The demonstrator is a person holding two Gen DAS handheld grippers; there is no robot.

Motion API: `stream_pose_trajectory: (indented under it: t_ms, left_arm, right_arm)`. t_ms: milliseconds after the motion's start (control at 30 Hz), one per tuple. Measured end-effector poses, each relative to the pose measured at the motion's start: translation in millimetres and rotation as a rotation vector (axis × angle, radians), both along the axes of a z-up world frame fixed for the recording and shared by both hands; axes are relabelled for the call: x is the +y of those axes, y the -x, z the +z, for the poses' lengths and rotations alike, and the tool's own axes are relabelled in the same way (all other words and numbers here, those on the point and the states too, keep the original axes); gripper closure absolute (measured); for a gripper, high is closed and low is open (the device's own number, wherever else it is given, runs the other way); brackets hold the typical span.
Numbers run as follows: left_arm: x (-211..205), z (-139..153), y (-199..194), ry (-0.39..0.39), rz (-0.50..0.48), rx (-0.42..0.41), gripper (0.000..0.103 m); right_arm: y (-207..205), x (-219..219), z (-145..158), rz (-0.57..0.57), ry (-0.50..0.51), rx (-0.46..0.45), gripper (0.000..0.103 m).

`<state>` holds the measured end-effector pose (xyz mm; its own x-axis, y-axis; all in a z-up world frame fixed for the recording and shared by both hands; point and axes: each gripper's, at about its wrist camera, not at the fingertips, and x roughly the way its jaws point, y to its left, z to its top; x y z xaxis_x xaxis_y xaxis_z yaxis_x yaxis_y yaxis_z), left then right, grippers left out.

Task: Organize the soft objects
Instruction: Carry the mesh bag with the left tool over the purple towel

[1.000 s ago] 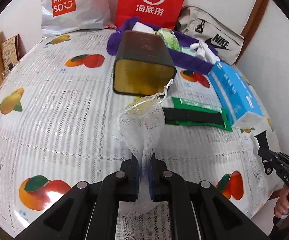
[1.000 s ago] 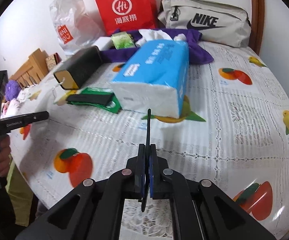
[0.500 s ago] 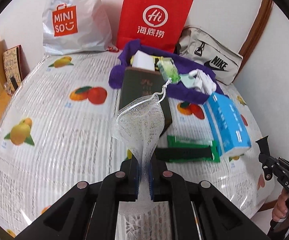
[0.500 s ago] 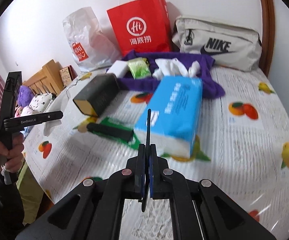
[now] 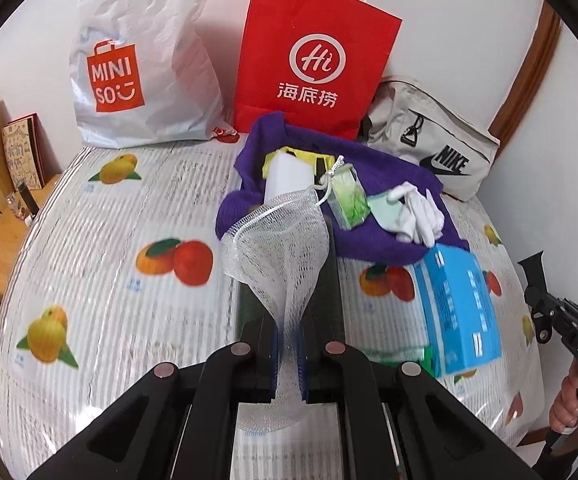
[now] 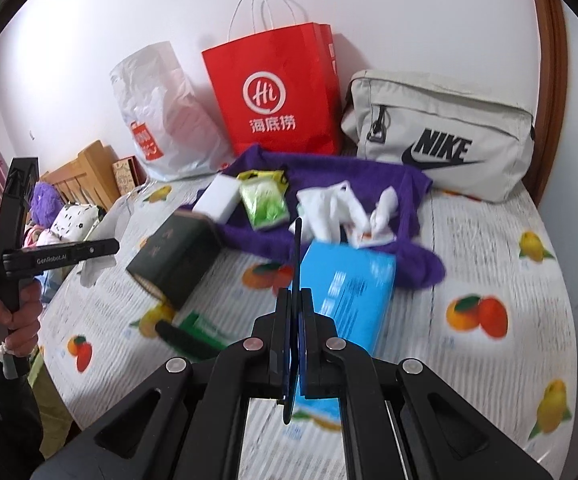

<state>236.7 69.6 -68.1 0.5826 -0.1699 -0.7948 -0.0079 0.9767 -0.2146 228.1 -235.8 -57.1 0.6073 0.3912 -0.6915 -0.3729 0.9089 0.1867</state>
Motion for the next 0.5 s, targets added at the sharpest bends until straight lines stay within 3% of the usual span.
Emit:
stream_pose_trajectory:
  t_ms: [500]
  left_arm:
    - [-3, 2, -72, 0.015, -0.030, 0.018, 0.095]
  right_arm:
    - [-90, -1, 9, -0.050, 0.057, -0.035, 0.100]
